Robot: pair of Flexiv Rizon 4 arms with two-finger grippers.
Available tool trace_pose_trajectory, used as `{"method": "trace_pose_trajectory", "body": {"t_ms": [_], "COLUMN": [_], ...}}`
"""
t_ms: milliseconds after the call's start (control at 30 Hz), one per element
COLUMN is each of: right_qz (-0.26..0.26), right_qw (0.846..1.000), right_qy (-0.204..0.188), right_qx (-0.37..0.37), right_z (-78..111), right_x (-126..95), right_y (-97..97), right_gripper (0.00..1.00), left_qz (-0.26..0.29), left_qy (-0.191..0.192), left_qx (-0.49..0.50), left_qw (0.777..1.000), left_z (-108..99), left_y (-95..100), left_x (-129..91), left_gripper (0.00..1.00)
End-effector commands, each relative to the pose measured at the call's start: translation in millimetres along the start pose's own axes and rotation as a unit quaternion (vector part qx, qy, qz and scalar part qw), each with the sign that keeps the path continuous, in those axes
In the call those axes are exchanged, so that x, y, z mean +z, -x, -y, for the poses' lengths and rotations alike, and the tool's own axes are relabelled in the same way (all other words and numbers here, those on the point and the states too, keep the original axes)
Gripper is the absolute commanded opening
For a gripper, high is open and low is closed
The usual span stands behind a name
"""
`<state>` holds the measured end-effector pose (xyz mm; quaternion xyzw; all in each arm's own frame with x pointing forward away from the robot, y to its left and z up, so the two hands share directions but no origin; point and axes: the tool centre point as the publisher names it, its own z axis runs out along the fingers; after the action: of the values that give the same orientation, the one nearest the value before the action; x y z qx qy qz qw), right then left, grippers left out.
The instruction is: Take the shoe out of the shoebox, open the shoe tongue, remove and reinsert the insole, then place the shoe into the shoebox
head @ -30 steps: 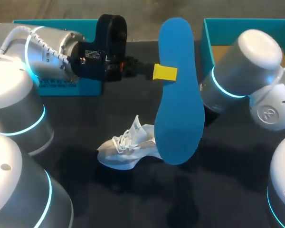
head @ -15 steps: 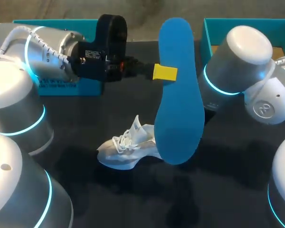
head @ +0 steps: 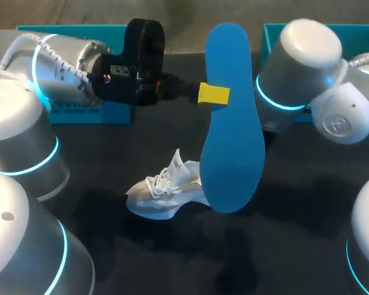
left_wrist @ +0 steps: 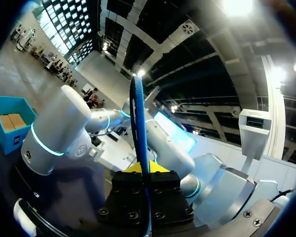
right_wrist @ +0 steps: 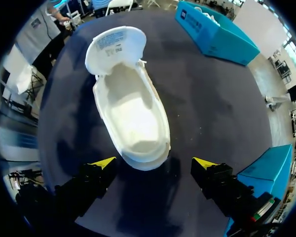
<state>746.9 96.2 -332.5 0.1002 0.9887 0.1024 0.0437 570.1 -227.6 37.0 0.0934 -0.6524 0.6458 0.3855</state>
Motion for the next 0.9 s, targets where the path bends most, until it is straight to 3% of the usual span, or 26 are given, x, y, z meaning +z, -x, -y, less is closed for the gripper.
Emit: {"method": "trace_pose_trajectory", "body": {"t_ms": [33,500,900], "right_qz": [0.004,0.019,0.022], "right_qw": [0.999,0.997,0.994], "right_qy": [-0.04,-0.079,-0.102], "right_qx": [-0.002,-0.017,-0.021], "right_z": [-8.1,-14.2,-26.8], "right_x": [-13.1,-35.6,-34.0], "right_y": [0.5,-9.1,-8.7], "right_gripper": [1.0,1.0,1.0], "left_qz": [0.0,0.0,0.0], "left_qy": [-0.002,-0.002,-0.002], "left_qx": [0.0,0.0,0.0], "left_qw": [1.0,1.0,1.0], "left_z": [-1.0,-1.0,-1.0], "left_y": [0.1,0.1,0.1], "left_x": [0.5,0.5,0.5], "left_gripper": [0.0,0.0,0.0]}}
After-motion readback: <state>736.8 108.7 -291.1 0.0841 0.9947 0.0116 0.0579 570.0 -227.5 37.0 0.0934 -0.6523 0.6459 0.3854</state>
